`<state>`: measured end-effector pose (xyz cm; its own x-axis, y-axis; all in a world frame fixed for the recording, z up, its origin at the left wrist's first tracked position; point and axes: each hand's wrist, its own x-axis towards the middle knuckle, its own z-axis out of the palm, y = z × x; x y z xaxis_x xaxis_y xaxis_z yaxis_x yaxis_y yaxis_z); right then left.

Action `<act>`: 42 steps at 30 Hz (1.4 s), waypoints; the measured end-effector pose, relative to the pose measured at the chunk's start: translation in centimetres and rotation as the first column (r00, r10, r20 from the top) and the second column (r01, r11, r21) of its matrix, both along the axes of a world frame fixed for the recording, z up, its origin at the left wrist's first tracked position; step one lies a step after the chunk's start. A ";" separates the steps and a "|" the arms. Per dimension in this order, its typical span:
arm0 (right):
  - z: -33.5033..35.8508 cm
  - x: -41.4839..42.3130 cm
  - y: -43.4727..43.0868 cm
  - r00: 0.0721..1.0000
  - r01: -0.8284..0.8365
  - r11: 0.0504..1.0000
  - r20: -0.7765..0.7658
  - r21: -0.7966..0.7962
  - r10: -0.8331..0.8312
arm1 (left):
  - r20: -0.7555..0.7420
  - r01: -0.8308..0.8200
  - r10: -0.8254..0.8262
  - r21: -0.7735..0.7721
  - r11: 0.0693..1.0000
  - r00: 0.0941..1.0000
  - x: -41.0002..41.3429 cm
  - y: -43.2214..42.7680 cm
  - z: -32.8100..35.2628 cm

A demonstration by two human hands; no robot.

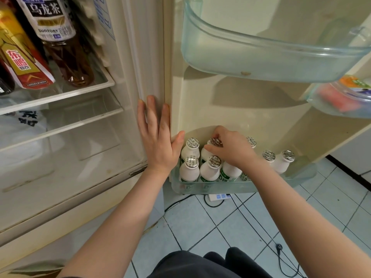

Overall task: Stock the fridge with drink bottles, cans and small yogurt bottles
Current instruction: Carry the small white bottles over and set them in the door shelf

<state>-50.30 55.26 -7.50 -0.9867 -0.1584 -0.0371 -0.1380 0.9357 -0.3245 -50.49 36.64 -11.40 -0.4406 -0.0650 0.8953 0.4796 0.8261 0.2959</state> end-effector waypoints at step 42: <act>0.0 4.9 4.4 0.994 0.109 0.992 -0.037 0.061 -0.106 | -0.008 -0.032 0.032 0.005 0.999 0.999 1.0 0.4 0.4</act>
<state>-45.37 59.68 -7.46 -0.9987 -0.0497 -0.0097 -0.0454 0.9642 -0.2613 -49.49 37.09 -11.03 -0.4313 -0.0831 0.8984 0.4555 0.8395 0.2964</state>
